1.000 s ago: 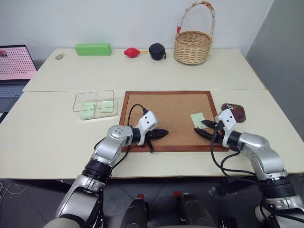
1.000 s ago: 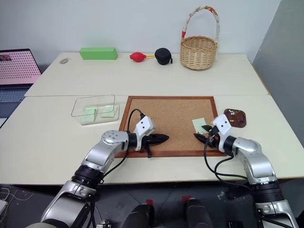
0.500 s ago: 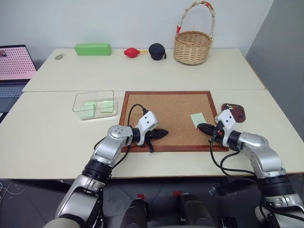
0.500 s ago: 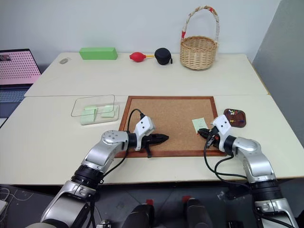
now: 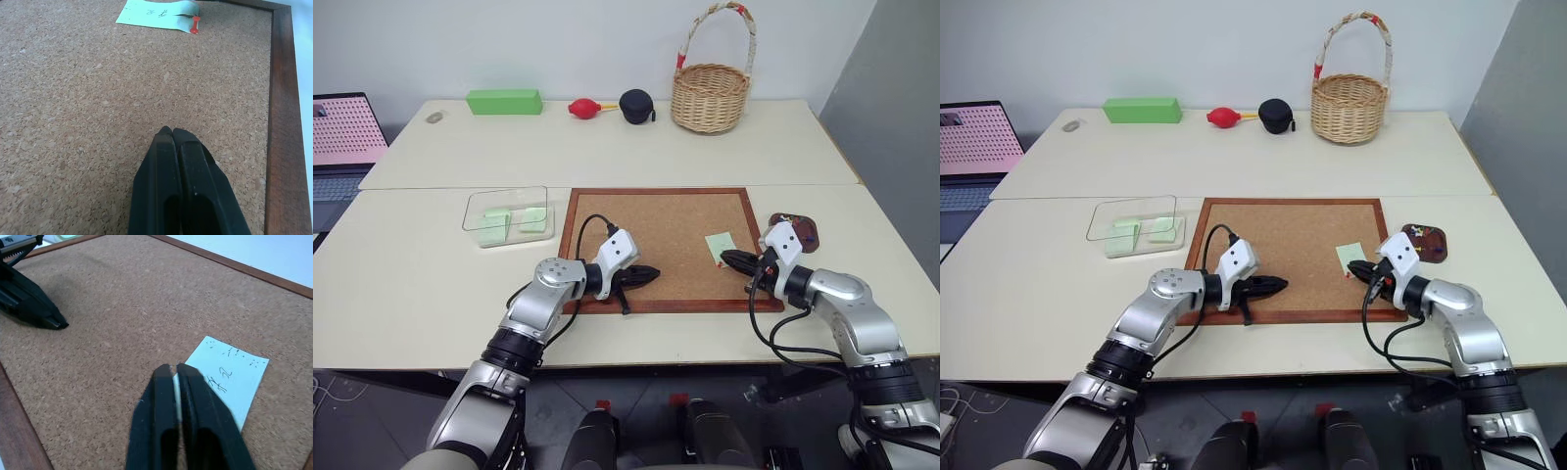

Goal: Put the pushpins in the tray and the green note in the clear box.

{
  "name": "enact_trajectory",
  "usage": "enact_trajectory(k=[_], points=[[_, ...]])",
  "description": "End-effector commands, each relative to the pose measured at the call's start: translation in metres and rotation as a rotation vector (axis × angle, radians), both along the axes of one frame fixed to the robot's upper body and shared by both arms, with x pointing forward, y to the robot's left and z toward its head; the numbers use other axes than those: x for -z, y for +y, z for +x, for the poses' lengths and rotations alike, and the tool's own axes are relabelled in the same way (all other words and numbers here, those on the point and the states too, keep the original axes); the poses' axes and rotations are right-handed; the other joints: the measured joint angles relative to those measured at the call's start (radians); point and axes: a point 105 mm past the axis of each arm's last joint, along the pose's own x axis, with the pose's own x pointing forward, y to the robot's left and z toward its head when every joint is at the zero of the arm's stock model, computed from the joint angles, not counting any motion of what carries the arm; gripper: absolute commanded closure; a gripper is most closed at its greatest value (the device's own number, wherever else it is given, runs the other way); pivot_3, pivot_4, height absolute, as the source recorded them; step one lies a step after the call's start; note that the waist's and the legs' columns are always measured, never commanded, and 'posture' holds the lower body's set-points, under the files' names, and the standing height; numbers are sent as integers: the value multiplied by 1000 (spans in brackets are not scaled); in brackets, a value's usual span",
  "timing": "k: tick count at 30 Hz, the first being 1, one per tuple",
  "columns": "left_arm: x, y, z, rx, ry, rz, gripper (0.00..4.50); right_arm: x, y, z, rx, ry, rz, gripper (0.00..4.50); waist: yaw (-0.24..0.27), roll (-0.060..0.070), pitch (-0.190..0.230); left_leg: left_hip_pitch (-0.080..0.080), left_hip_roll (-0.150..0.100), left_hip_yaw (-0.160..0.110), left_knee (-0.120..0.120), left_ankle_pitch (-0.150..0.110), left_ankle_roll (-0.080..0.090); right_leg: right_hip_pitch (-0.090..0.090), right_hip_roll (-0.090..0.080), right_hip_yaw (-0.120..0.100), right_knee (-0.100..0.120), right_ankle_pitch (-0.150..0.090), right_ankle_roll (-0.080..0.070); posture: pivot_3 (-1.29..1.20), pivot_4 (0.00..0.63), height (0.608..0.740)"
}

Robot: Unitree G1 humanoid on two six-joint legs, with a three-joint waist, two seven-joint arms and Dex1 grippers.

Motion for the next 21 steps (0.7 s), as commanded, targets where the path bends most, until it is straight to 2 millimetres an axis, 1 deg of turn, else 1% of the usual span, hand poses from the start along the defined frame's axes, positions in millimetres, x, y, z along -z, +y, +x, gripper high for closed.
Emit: enact_trajectory(k=[1, 2, 6, 16, 18, 19, 21], points=[[21, 17, 1, -57, 57, 89, 4500, -6, 1, -1, -5, -45, -25, 3190, 0, 0, 0, 0, 0, 0, 0, 0, 0, 0, 0, 0, 0, 0, 0, 0, 150, 740], [21, 17, 1, -56, 56, 89, 4500, -4, 2, -1, -10, -40, -28, 3010, 0, 0, 0, 0, 0, 0, 0, 0, 0, 0, 0, 0, 0, 0, 0, 0, 150, 740], [21, 17, 1, -56, 54, 90, 4500, 4, 2, 0, -3, -26, -61, 3010, 0, 0, 0, 0, 0, 0, 0, 0, 0, 0, 0, 0, 0, 0, 0, 0, 150, 740], [21, 19, 1, -63, 52, 90, 4500, 7, 2, 6, -1, -25, -66, 3010, -2, 0, 0, 0, 0, 0, 0, 0, 0, 0, 0, 0, 0, 0, 0, 0, 150, 740], [21, 19, 1, -65, 52, 89, 4500, 6, 1, 7, 1, -26, -62, 3381, -2, 0, 0, 0, 0, 0, 0, 0, 0, 0, 0, 0, 0, 0, 0, 0, 150, 740], [21, 19, 1, -66, 52, 89, 4500, 6, 1, 7, 1, -25, -56, 3389, -2, 0, 0, 0, 0, 0, 0, 0, 0, 0, 0, 0, 0, 0, 0, 0, 150, 740], [21, 19, 1, -66, 52, 89, 4500, 5, 1, 7, 1, -24, -50, 3840, -2, 0, 0, 0, 0, 0, 0, 0, 0, 0, 0, 0, 0, 0, 0, 0, 150, 740]])
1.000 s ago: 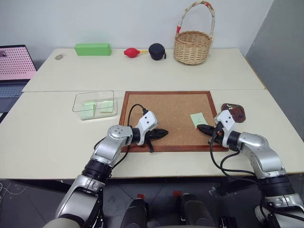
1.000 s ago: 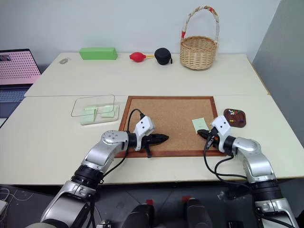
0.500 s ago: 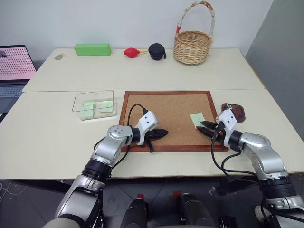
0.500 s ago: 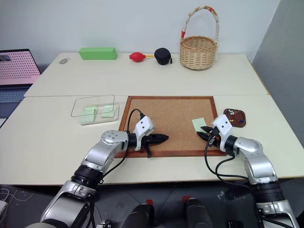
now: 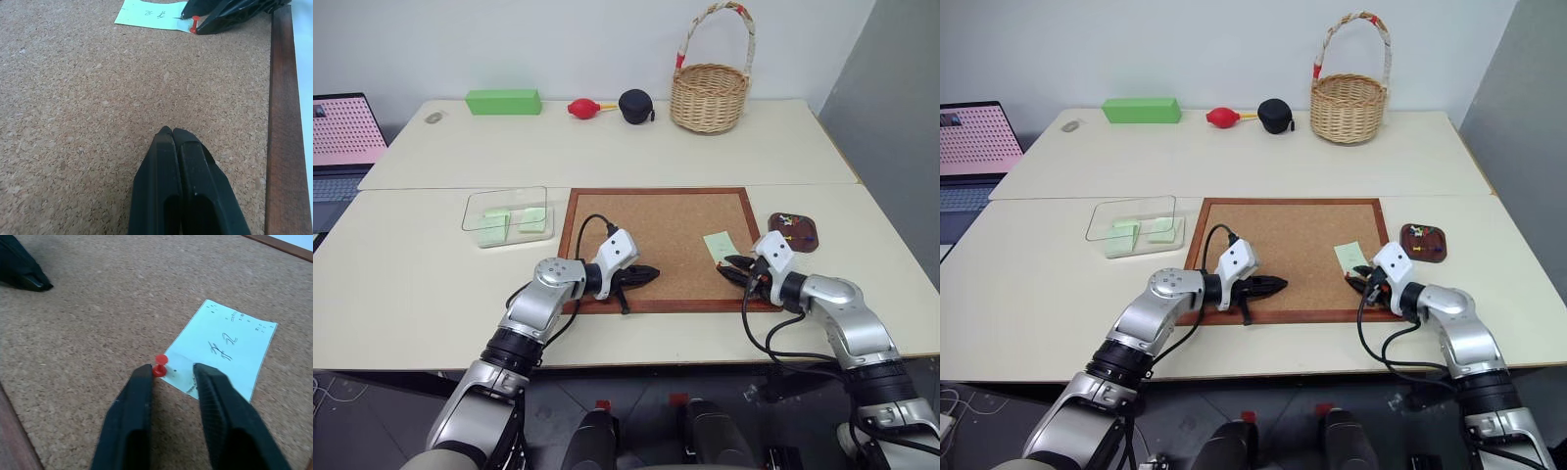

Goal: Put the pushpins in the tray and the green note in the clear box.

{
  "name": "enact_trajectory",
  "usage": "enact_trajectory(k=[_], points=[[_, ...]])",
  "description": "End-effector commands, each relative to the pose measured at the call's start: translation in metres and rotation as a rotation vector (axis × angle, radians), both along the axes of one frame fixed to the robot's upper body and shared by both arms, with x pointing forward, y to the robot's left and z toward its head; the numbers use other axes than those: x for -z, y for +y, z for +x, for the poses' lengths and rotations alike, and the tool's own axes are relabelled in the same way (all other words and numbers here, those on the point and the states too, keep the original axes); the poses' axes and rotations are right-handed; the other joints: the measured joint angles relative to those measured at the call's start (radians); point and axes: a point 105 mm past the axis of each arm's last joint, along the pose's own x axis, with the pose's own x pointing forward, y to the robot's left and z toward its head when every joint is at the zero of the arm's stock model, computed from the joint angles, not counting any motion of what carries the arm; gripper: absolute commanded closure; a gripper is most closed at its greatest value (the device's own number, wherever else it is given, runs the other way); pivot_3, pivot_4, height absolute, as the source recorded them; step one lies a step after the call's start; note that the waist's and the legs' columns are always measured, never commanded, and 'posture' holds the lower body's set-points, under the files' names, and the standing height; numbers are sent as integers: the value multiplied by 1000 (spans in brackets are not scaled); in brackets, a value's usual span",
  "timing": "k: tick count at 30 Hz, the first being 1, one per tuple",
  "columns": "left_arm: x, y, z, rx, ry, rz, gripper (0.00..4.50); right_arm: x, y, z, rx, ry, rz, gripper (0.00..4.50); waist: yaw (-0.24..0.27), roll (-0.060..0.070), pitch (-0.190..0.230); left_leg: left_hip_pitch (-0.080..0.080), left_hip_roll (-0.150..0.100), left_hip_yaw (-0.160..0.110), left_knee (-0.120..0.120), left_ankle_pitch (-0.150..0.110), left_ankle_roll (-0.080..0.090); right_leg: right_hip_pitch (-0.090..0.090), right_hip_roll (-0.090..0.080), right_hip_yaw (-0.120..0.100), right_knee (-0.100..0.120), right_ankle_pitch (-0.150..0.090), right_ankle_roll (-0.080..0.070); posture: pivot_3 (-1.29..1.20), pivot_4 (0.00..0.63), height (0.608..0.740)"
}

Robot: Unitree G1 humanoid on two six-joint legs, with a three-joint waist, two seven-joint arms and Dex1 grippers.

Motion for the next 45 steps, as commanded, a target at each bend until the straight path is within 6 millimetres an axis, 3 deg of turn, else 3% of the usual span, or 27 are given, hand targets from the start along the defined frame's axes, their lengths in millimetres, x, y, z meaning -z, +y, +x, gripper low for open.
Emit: enact_trajectory(k=[1, 3, 10, 16, 22, 25, 30, 37, 45], points=[[21, 19, 0, -67, 54, 86, 4500, -14, -1, 5, -1, -50, 16, 4075, 0, 0, 0, 0, 0, 0, 0, 0, 0, 0, 0, 0, 0, 0, 0, 0, 150, 740], [22, 18, 0, -67, 55, 85, 4500, -14, -2, 5, -1, -50, 16, 4444, 0, 0, 0, 0, 0, 0, 0, 0, 0, 0, 0, 0, 0, 0, 0, 0, 150, 740], [23, 18, 0, -66, 56, 86, 4500, -20, -2, 2, -11, -73, 21, 4444, 0, 0, 0, 0, 0, 0, 0, 0, 0, 0, 0, 0, 0, 0, 0, 0, 150, 740], [23, 19, 0, -70, 55, 87, 4500, -55, 8, -5, -89, -218, -11, 4444, 0, 0, 0, -1, 0, 0, 0, 0, 0, -1, 0, 0, 0, 0, 0, 0, 150, 740], [21, 18, 3, -75, 39, 84, 4500, -63, 10, -7, -111, -252, -37, 4444, -1, 0, 0, 0, 0, 0, 0, 0, 0, -1, 0, 0, 0, 0, 0, 0, 150, 740], [9, 14, 7, -84, 12, 24, 4500, -64, 11, -7, -115, -253, -35, 4444, -1, 0, 0, 0, 0, 0, 0, 0, 0, -1, 0, 0, 0, 0, 0, 0, 150, 740], [-31, 0, 11, -59, -46, -158, 4500, -66, 16, -9, -128, -258, -26, 4444, 0, -1, 1, -2, 0, 0, 0, 0, 0, -1, 0, 0, 0, 0, 0, 0, 150, 740], [-72, -18, 15, 66, -267, -167, 3337, -72, 25, -9, -154, -248, -14, 4500, 7, -1, 1, -11, -1, -2, 0, 0, 0, -8, 0, -2, -1, 3, 5, 0, 150, 740], [-83, -33, 22, 150, -373, -144, 1799, -79, 34, -5, -162, -223, -29, 4500, 6, -1, 1, -12, -1, -2, 0, 0, 0, -9, 0, -2, -1, 3, 5, 0, 150, 740]])
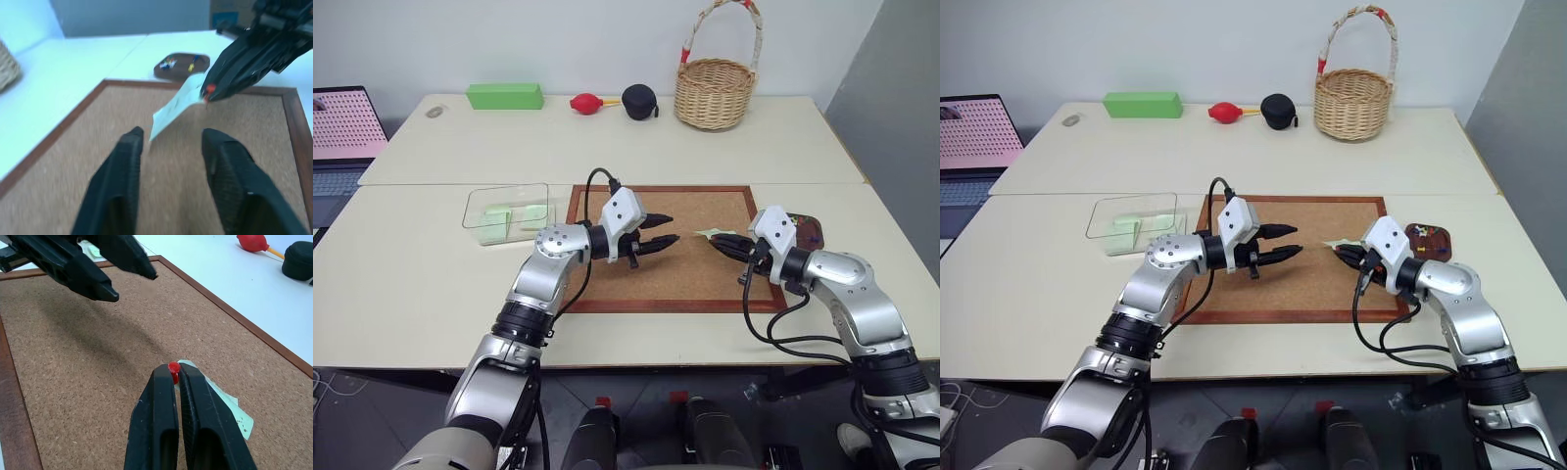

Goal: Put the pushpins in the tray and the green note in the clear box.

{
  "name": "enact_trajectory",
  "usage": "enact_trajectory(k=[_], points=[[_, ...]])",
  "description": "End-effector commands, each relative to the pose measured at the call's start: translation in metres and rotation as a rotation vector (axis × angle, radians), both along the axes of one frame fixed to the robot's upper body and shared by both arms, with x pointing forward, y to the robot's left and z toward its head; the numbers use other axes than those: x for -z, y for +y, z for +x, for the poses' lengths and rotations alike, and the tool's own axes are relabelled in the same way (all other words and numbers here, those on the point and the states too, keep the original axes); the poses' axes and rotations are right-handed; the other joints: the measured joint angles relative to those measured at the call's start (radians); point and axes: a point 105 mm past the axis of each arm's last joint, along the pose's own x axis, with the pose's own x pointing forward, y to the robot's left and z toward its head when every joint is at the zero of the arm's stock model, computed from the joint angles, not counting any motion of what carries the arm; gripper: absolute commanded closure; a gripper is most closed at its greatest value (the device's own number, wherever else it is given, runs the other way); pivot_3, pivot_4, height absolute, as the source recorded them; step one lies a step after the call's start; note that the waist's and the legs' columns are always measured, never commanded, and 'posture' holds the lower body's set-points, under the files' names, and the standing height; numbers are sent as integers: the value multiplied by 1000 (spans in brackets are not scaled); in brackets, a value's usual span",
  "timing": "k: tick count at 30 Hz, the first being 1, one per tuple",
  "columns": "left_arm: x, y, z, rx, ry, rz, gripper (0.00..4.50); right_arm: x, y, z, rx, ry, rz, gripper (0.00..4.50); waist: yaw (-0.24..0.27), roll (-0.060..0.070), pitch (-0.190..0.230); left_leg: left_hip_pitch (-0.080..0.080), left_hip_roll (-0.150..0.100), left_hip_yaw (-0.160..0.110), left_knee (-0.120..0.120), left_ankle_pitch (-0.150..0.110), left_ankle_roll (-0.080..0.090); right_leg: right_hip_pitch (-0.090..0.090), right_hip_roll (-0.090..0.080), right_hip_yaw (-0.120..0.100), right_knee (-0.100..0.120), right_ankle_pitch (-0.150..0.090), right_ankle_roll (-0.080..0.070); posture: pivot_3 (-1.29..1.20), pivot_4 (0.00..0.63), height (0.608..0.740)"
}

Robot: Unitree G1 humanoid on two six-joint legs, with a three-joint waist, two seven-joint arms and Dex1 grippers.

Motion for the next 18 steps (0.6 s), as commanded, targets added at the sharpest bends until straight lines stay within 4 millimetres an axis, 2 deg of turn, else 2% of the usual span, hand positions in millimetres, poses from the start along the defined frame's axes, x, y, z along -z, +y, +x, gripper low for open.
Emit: enact_trajectory(k=[1, 4, 6, 10, 18], points=[[-9, -9, 6, 22, -86, 20, 1636, -22, 12, -2, -38, -51, 3, 4500, 0, 0, 0, 0, 0, 0, 0, 0, 0, 0, 0, 0, 0, 0, 0, 0, 150, 740], [-6, -14, 11, 29, -138, 60, 1001, -28, 17, -4, -43, -51, 16, 4500, 1, 0, 0, -1, 0, 0, 0, 0, 0, -1, 0, 0, 0, 0, 0, 0, 150, 740], [-4, -17, 12, 42, -162, 83, 751, -31, 19, -6, -47, -48, 21, 4500, 1, 0, 0, -1, 0, 0, 0, 0, 0, -1, 0, 0, 0, 0, 0, 0, 150, 740], [-1, -26, 15, 77, -217, 124, 751, -35, 24, -6, -46, -29, 43, 4500, 1, 0, 0, -2, 0, 0, 0, 0, 0, -1, 0, 0, 0, 0, 0, 0, 150, 740], [-3, -40, 25, 69, -189, 84, 751, -40, 28, -8, -38, 5, 78, 4500, 1, 0, 0, -2, 0, 0, 1, 0, 0, -1, 0, 0, 0, 0, 0, 0, 150, 740]])
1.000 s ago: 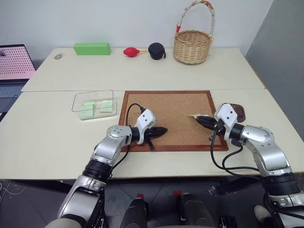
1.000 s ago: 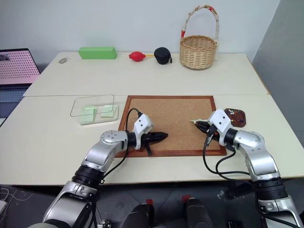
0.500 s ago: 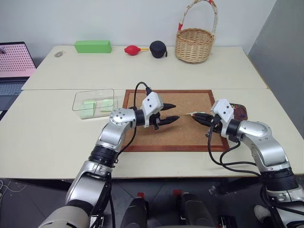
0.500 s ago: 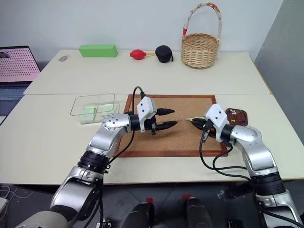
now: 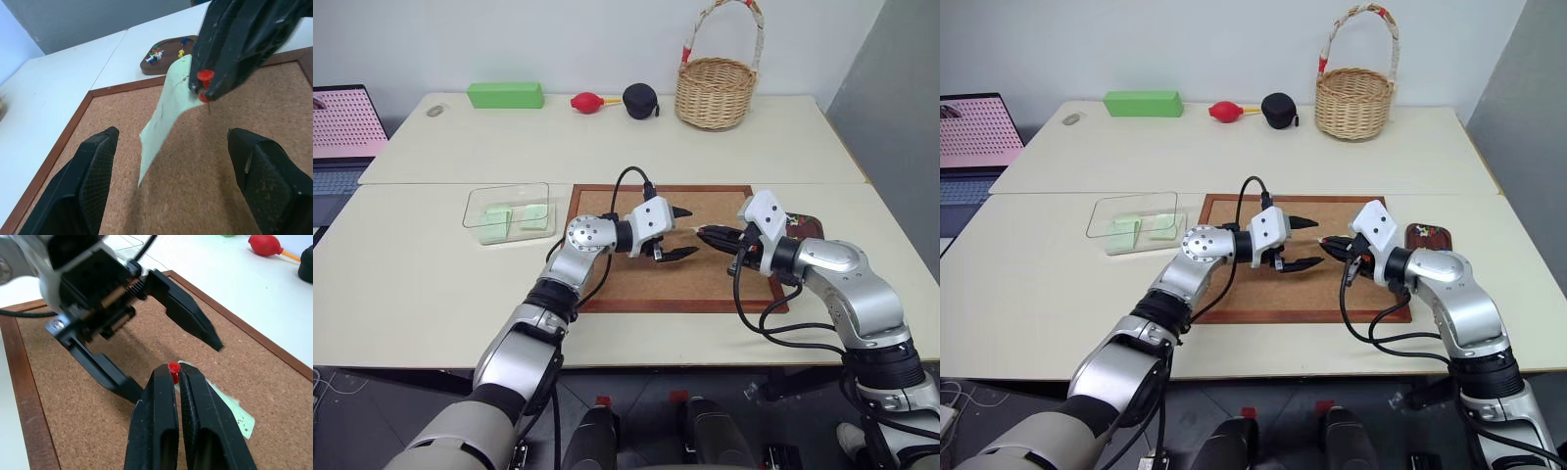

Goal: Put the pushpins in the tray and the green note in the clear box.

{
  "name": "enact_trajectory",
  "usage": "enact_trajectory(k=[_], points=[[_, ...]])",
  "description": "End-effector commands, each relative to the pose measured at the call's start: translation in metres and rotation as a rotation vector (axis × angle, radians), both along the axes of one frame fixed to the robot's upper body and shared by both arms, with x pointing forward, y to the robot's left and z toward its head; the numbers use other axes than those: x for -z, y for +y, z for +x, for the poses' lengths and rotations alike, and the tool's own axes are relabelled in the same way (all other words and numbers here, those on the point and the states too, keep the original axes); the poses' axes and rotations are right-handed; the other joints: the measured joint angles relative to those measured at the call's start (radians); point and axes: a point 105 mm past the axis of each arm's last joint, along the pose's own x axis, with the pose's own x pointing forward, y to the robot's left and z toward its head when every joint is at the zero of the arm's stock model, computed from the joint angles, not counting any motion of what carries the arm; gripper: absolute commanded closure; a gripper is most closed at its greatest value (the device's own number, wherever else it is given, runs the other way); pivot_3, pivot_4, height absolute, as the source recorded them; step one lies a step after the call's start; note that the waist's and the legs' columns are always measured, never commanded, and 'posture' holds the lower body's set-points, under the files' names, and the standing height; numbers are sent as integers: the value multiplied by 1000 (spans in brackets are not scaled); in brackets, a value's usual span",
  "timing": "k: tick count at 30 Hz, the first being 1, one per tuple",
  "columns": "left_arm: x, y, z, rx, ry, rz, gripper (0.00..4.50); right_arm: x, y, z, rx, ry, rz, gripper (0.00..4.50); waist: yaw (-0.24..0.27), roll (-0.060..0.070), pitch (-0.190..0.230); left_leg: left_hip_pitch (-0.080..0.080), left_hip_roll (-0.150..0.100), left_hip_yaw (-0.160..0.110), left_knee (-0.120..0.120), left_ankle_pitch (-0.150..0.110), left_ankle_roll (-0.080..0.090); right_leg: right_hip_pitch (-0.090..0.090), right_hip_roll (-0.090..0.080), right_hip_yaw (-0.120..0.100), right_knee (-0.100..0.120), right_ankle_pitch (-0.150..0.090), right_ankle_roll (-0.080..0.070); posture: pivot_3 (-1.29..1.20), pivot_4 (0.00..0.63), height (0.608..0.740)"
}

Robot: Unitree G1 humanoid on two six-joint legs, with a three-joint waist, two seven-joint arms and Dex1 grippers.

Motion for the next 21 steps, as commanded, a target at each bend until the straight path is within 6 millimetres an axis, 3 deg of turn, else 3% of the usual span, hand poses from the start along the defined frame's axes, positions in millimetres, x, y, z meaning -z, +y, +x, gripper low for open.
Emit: enact_trajectory(k=[1, 21], points=[[-15, -6, 4, 9, -25, -51, 751, -19, 6, -3, -17, -49, 30, 4500, -1, 0, 0, 0, 0, 0, 0, 0, 0, 0, 0, 0, 0, 0, 0, 0, 150, 740], [-5, -8, 4, 33, 11, -22, 4394, -27, 16, -4, -31, -8, 97, 4500, -1, 0, 0, 0, 0, 0, 0, 0, 0, 0, 0, 0, 1, 0, 0, 0, 150, 740]])
